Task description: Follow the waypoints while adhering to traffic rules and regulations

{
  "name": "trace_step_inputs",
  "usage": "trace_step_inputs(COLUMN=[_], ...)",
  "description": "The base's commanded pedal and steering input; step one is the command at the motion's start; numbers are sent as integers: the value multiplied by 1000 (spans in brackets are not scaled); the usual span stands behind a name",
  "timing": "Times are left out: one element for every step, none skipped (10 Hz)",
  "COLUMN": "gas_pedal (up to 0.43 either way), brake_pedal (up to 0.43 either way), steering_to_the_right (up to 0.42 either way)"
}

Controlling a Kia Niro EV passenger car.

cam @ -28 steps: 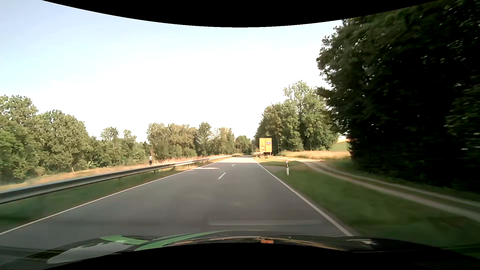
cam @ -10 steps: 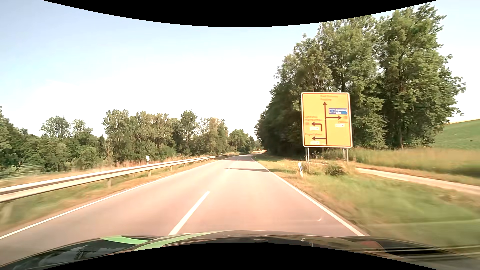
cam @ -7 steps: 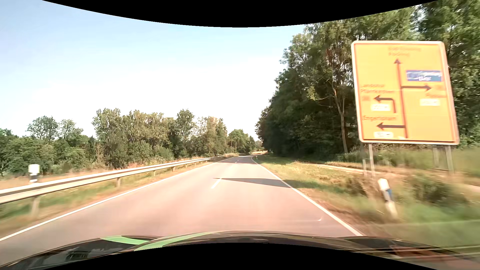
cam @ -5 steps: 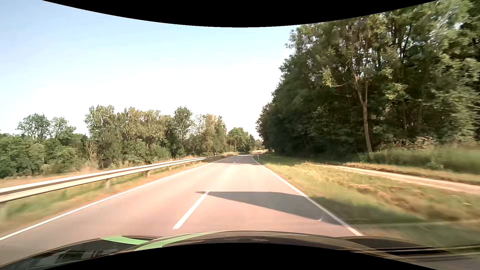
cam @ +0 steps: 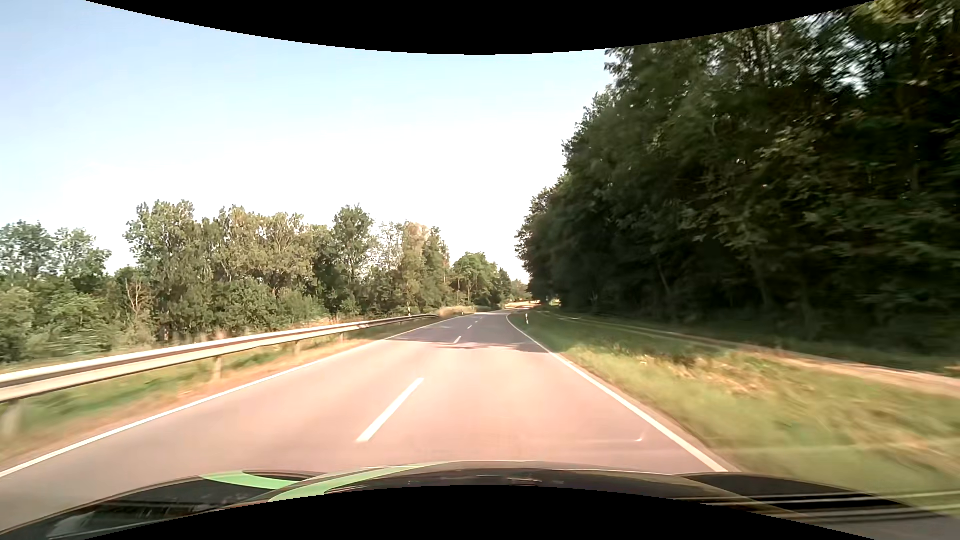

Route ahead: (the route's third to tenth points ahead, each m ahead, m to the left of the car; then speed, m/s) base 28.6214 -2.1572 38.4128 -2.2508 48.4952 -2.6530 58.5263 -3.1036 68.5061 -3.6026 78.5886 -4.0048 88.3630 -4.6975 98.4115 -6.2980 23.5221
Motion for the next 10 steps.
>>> trace_step_inputs(gas_pedal=[0, 0, 0, 0, 0, 0, 0, 0, 0, 0], brake_pedal=[134, 140, 146, 146, 146, 152, 152, 159, 159, 159], steering_to_the_right=[2, 3, 4, 5, 5, 5, 5, 5, 5, 6])
